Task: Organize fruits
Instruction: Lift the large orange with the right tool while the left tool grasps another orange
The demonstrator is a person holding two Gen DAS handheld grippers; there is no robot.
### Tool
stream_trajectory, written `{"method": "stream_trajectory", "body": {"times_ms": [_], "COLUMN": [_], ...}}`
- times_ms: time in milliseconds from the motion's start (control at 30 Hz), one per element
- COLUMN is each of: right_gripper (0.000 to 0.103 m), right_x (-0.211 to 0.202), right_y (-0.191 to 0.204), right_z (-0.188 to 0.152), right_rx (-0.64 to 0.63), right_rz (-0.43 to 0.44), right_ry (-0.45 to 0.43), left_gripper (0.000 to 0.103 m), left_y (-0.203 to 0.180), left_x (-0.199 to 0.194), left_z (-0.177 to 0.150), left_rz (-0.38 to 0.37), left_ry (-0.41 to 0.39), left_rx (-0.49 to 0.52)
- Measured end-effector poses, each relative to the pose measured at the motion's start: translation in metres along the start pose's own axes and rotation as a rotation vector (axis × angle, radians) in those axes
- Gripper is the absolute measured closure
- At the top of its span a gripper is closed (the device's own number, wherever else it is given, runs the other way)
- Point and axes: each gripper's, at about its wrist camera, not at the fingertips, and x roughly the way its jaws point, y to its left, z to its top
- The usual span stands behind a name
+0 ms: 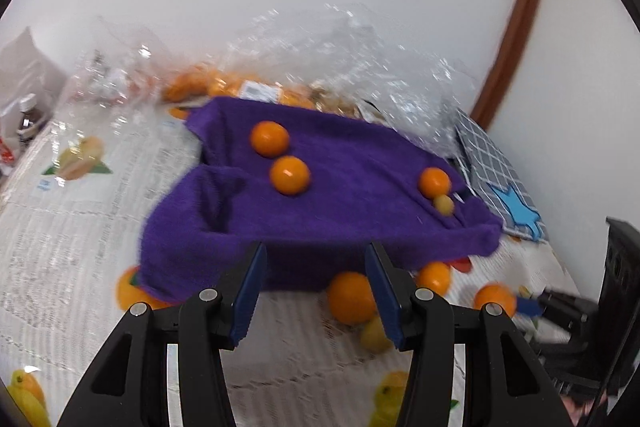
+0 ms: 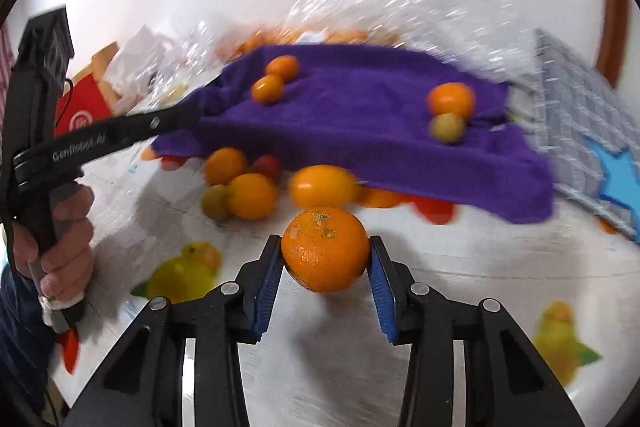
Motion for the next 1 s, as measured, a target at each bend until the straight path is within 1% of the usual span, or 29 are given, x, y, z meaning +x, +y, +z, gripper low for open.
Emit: {"method": "stream_trajectory", "body": {"times_ms": [100, 200, 267, 300, 367, 433, 500, 533, 600, 733, 1000], "right_gripper": [0.061, 0.061, 0.061, 0.061, 0.061, 0.061, 0.061, 0.061, 0.061, 0.061, 0.061], "right_x": [-0.014, -0.017, -0.017, -0.015, -0.015, -0.019, -0.018, -0.017, -0.016, -0.012, -0.012], "right_y": [-0.026, -0.048, -0.060, -0.066, -0.072, -0.073, -0.072, -0.070, -0.069, -0.069, -0.067], "right_z": [-0.005, -0.008, -0.011, -0.012, -0.012, -0.012, -0.011, -0.011, -0.011, -0.011, -0.012], "right_rx": [0.021, 0.056, 0.080, 0.106, 0.133, 0.134, 0.129, 0.127, 0.127, 0.129, 0.125], "right_rz": [-0.049, -0.071, -0.075, -0.070, -0.044, -0.024, -0.011, -0.010, -0.002, 0.021, 0.019], "right_ry": [-0.029, -0.039, -0.039, -0.033, -0.034, -0.059, -0.054, -0.051, -0.044, -0.027, -0.020], "left_gripper": [0.054, 0.054, 0.054, 0.054, 0.055, 0.057, 0.059, 0.062, 0.065, 0.073, 0.073], "left_y": [-0.007, -0.010, -0.008, -0.008, -0.008, -0.009, -0.009, -0.010, -0.011, -0.013, -0.009], "left_x": [0.007, 0.016, 0.021, 0.025, 0.028, 0.032, 0.034, 0.035, 0.036, 0.034, 0.026], "left_z": [-0.004, -0.007, -0.008, -0.008, -0.008, -0.009, -0.009, -0.009, -0.010, -0.010, -0.008], "left_rz": [-0.025, -0.034, -0.060, -0.065, -0.050, -0.045, -0.040, -0.039, -0.043, -0.054, -0.041], "left_ry": [0.035, 0.076, 0.106, 0.120, 0.132, 0.145, 0.154, 0.158, 0.159, 0.152, 0.112], "left_rx": [0.015, 0.008, -0.010, -0.015, -0.019, -0.021, -0.017, -0.013, -0.006, 0.012, -0.006]}}
